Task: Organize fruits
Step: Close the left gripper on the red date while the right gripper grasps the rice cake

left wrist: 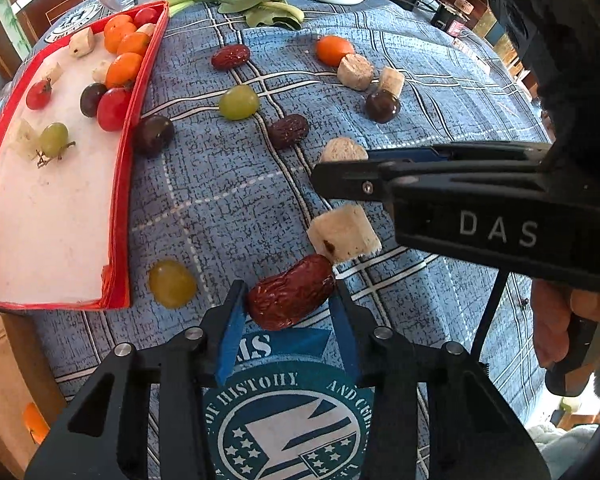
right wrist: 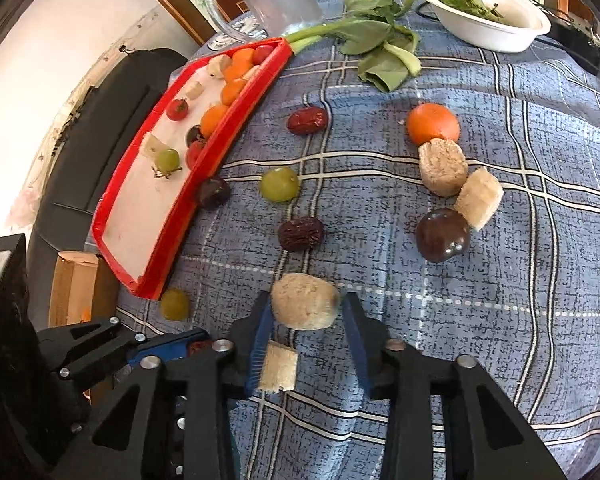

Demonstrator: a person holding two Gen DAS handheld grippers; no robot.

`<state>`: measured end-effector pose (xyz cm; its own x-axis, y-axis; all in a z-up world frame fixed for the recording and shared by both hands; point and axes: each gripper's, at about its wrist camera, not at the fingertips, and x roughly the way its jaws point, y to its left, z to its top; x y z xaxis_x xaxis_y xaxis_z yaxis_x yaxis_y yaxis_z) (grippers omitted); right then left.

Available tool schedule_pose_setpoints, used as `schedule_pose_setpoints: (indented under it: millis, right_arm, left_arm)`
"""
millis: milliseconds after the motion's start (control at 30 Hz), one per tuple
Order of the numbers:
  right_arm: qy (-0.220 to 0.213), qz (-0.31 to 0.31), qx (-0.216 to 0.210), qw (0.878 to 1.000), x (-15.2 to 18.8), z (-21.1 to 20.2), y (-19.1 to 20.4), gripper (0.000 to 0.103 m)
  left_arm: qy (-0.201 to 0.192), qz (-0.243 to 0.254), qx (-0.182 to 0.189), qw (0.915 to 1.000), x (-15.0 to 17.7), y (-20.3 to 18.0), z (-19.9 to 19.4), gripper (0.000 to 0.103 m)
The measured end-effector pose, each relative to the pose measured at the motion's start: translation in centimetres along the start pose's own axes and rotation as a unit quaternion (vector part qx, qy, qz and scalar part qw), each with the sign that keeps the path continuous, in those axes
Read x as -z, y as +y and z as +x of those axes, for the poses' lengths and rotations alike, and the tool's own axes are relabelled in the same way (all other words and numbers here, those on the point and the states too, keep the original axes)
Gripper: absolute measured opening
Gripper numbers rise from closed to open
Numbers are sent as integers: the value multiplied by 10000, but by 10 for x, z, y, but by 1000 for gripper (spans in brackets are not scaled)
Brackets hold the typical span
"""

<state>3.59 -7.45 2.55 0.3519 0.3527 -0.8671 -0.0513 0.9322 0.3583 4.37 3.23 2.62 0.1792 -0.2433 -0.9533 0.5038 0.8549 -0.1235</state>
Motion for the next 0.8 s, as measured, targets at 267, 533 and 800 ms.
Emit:
schedule_pose_setpoints:
  millis: [267, 533, 800]
  right_arm:
    - [-163, -48, 105, 9998, 11, -20, -2, 31]
    - [-272, 152, 41, 9995, 35, -47, -15, 31]
    - [-249, 265, 6, 9993, 56, -58, -20, 31]
  left_arm:
    - [-40, -185, 194, 9996, 14, 1, -6, 28]
    - [-50, -377, 352, 9987, 30, 5, -12, 26]
    - [138, -373, 335, 9986, 37, 7, -12, 26]
